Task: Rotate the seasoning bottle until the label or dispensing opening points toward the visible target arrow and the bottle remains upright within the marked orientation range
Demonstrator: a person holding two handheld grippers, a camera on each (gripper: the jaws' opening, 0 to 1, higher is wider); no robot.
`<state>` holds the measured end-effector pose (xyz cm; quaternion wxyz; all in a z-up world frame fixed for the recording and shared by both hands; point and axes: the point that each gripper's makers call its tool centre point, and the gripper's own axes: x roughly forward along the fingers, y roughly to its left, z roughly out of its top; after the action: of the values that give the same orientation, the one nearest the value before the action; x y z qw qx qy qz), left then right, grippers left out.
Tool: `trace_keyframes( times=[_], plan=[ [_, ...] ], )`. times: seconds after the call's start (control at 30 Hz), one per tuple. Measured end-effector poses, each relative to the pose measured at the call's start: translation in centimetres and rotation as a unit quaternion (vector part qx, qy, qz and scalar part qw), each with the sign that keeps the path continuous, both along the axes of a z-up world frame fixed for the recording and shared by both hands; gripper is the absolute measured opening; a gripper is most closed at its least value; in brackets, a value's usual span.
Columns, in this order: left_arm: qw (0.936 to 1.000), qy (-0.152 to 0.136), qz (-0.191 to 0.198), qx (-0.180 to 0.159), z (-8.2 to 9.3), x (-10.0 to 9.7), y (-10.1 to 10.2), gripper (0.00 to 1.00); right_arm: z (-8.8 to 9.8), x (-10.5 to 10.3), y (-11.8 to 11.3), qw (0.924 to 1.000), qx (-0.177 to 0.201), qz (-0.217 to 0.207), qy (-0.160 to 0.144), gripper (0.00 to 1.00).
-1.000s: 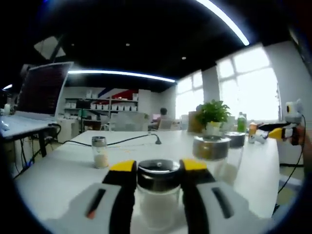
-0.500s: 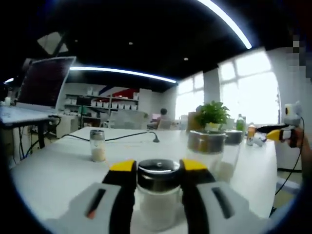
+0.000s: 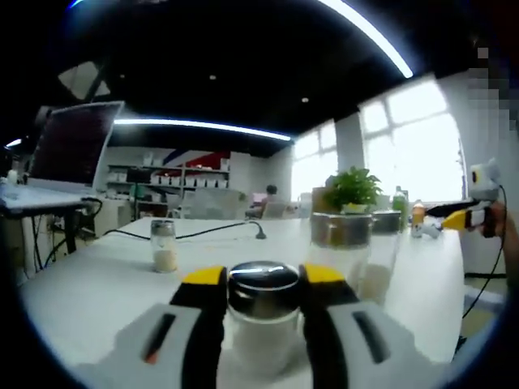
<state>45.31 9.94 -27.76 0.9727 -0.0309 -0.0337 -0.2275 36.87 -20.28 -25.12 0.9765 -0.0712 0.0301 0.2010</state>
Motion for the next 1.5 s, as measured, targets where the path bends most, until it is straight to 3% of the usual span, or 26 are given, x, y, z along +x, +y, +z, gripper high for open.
trace_keyframes(
  times=[0.57, 0.63, 0.8, 1.13, 1.5],
  plan=[
    [0.9999, -0.004, -0.014, -0.007, 0.0, -0.1, 0.0, 0.37, -0.2, -0.2, -0.1, 1.0, -0.005, 0.001, 0.003, 0.75],
    [0.9998, -0.003, -0.017, -0.008, 0.0, -0.1, 0.0, 0.37, 0.2, -0.2, -0.2, 1.0, -0.004, -0.001, -0.009, 0.75],
    [0.9994, -0.004, -0.034, -0.009, 0.1, 0.0, -0.2, 0.37, 0.9, -0.1, -0.2, 0.9997, 0.001, 0.0, -0.023, 0.75],
    [0.9984, -0.001, -0.056, -0.007, 0.1, 0.2, -0.2, 0.37, 0.6, 0.3, -0.4, 0.9999, -0.001, -0.004, -0.013, 0.75],
    [0.9944, 0.007, -0.105, -0.008, 0.1, 0.2, -0.3, 0.37, 0.5, 0.6, -0.3, 0.9999, -0.004, -0.005, -0.01, 0.75]
  ],
)
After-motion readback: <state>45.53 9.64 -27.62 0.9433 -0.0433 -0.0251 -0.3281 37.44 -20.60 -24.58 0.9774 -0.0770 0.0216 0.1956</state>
